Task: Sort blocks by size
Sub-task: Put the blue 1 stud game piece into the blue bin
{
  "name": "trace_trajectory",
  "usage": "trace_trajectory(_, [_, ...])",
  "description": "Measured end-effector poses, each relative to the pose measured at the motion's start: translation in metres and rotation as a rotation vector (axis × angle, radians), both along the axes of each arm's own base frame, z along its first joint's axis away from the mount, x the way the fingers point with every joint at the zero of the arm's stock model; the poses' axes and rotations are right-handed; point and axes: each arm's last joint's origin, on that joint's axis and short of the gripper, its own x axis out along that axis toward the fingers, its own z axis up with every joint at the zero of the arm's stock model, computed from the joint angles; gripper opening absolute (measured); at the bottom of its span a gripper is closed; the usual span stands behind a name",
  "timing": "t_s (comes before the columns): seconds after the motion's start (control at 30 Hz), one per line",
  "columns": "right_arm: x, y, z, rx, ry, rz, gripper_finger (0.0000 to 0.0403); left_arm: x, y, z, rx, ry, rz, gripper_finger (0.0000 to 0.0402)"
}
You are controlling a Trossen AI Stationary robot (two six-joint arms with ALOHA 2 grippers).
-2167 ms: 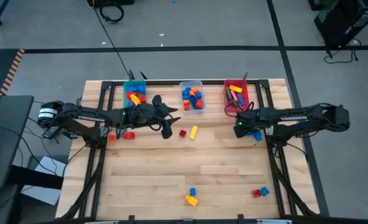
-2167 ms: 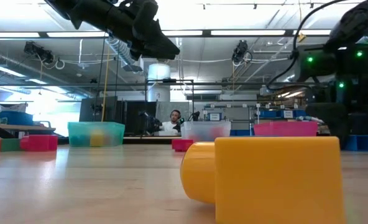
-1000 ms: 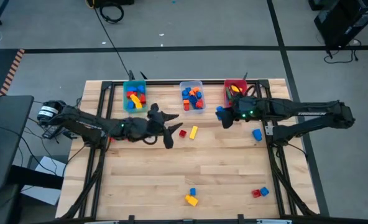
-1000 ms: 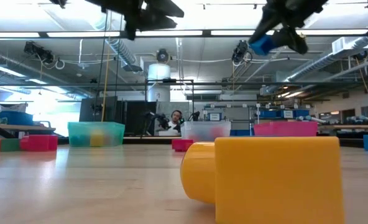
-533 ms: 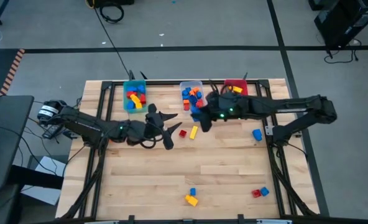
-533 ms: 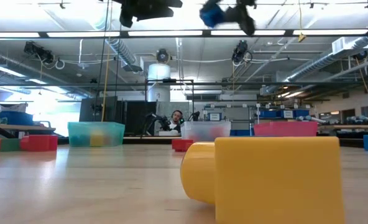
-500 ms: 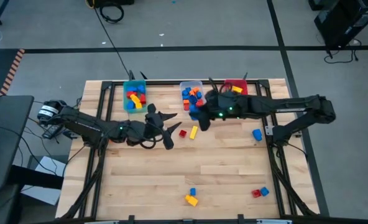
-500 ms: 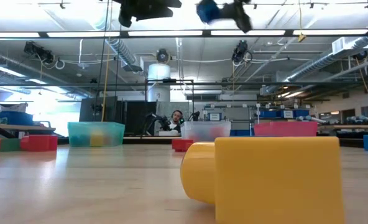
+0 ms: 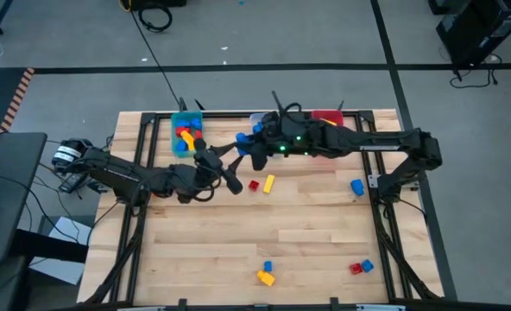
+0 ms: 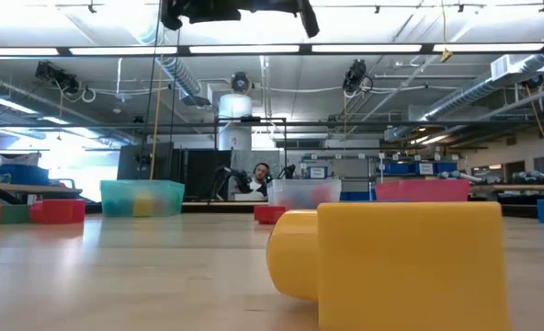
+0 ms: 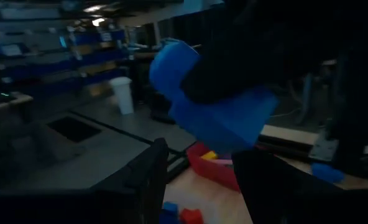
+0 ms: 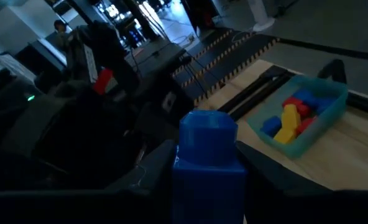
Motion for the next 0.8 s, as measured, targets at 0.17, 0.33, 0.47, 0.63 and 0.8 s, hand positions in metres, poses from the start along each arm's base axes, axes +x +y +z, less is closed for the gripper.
trace_trajectory(0.17, [0.0,-0.008,0.003,-0.003,-0.021,-0.031,0.0151,-0.001,0.001,0.0,0.008,0.012,0.065,0.0186])
trace_trajectory(0.33, [-0.003,-0.018,0.006,0.0,-0.035,-0.06,0.0151,-0.002,0.002,0.001,0.012,0.009,0.086,0.0186])
trace_trajectory(0.47, [-0.002,-0.022,0.004,0.027,-0.042,-0.078,0.0151,-0.002,0.005,0.004,0.038,0.008,0.099,0.0186])
trace_trajectory(0.63, [-0.002,-0.029,0.007,0.049,-0.08,-0.098,0.0151,-0.001,0.014,0.006,0.037,-0.014,0.132,0.0186])
trace_trajectory(0.8, [-0.003,-0.038,0.009,0.049,-0.096,-0.124,0.0151,0.0,0.021,0.01,0.038,-0.054,0.103,0.0186])
